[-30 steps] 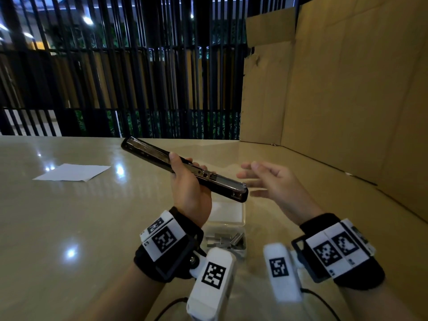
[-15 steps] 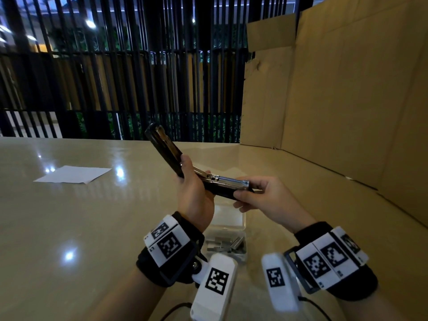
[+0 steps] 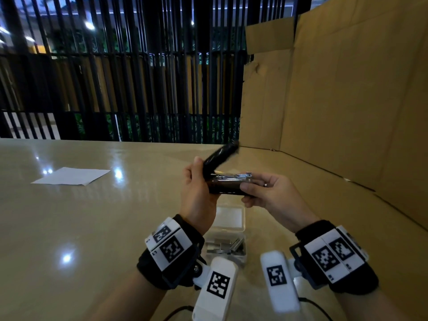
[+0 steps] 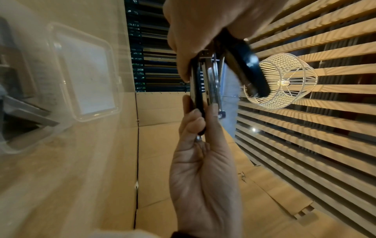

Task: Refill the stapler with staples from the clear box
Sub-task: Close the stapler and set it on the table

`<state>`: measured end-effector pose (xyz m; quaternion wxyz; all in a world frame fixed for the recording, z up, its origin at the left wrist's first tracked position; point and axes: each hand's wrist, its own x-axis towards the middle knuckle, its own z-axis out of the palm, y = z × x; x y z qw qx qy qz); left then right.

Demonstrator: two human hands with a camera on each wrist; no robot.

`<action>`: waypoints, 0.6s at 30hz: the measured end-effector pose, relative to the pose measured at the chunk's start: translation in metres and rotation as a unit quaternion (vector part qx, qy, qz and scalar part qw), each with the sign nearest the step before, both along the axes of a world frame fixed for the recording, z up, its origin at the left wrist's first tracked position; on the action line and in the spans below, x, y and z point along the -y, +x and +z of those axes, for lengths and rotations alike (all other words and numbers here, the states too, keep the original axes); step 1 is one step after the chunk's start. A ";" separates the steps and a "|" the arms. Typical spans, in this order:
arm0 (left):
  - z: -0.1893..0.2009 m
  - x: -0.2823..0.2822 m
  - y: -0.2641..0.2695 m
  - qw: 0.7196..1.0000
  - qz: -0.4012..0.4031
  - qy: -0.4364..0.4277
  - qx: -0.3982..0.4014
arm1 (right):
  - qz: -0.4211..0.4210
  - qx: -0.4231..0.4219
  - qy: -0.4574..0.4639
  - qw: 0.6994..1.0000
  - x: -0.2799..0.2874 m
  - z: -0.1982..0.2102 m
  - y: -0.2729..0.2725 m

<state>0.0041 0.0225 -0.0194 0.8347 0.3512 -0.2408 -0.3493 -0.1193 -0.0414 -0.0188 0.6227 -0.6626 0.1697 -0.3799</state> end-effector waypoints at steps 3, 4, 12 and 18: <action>-0.001 -0.001 -0.002 1.000 0.000 0.008 -0.006 | 0.009 0.015 0.042 0.999 0.004 0.002 -0.002; -0.001 -0.001 -0.002 1.000 0.000 0.010 -0.009 | 0.015 0.016 0.053 0.998 0.005 0.002 -0.003; -0.004 0.002 0.006 0.997 -0.059 0.029 0.048 | -0.037 0.008 0.086 0.996 0.001 0.006 -0.002; -0.006 0.001 0.005 0.992 -0.092 0.016 0.085 | -0.064 0.005 0.131 0.989 0.008 0.006 -0.005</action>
